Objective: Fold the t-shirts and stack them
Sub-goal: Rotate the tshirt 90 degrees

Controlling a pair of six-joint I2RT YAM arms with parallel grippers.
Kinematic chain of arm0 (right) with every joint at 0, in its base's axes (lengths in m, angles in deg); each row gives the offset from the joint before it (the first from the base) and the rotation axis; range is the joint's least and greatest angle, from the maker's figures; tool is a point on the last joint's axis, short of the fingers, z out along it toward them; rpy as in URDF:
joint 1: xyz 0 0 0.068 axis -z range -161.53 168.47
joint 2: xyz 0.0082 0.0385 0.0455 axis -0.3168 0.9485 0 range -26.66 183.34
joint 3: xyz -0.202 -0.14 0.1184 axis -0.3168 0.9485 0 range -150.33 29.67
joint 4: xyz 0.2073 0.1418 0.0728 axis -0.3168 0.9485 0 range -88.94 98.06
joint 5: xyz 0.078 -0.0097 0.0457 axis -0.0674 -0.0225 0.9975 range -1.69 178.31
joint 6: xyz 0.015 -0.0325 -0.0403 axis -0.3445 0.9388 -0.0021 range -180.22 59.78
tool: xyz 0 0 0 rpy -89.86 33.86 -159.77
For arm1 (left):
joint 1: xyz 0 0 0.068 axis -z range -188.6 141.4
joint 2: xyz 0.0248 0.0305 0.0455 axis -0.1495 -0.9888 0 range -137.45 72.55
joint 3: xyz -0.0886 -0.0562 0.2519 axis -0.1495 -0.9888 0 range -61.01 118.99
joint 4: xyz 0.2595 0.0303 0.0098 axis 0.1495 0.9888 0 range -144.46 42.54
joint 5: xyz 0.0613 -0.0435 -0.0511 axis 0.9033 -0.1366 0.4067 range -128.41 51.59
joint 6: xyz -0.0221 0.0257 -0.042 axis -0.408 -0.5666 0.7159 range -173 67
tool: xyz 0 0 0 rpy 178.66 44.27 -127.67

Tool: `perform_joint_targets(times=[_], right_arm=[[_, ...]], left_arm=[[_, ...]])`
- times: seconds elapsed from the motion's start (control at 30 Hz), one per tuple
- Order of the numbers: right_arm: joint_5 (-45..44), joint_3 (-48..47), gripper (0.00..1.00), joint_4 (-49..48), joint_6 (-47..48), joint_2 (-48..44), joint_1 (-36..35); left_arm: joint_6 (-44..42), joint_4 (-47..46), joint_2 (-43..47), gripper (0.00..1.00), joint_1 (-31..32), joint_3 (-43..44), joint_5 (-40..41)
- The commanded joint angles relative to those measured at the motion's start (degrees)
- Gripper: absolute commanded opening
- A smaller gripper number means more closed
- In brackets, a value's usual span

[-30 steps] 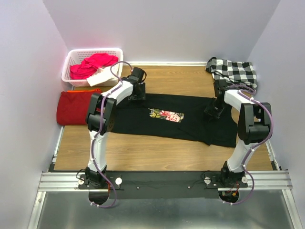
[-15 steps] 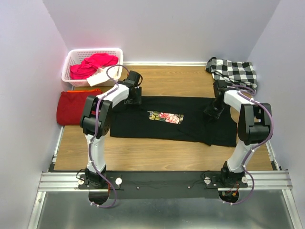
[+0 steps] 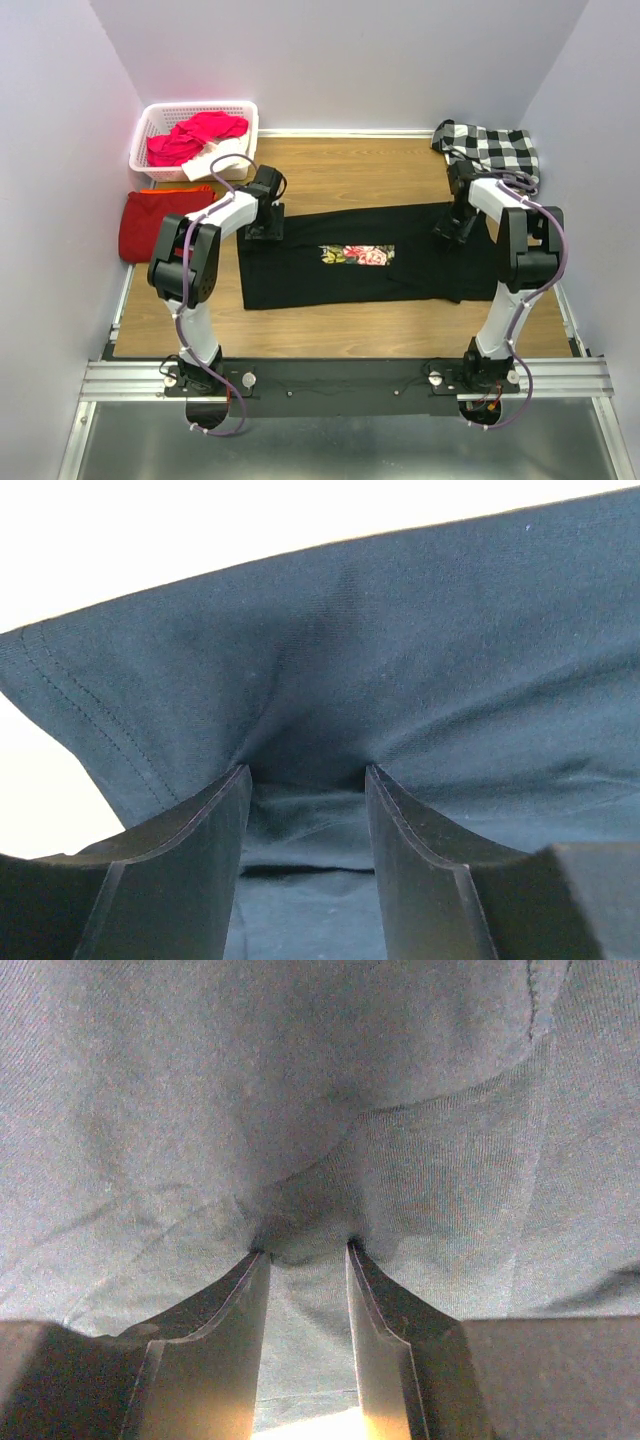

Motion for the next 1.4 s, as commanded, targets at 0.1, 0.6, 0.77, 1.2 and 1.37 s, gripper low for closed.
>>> perform_joint_targets(times=[0.1, 0.6, 0.77, 1.2, 1.37], right_arm=[[-6.84, -8.38, 0.45, -0.19, 2.60, 10.56, 1.17], [5.03, -26.14, 0.43, 0.16, 6.28, 23.05, 1.17], [7.94, -28.52, 0.43, 0.34, 6.91, 22.18, 1.25], [-0.06, -22.56, 0.45, -0.98, 5.15, -3.37, 1.08], [-2.95, -18.15, 0.46, -0.98, 3.83, -11.82, 1.17]], left_arm=[[0.90, 1.08, 5.04, 0.59, -0.40, -7.55, -2.58], [2.05, 1.52, 15.67, 0.59, 1.09, -17.57, -12.24], [0.73, 3.18, 18.91, 0.58, 2.41, -16.97, -13.14], [-3.49, -11.13, 17.63, 0.58, 6.01, 10.45, -18.57], [-5.33, -12.46, 2.19, 0.58, 12.25, 23.51, -19.29]])
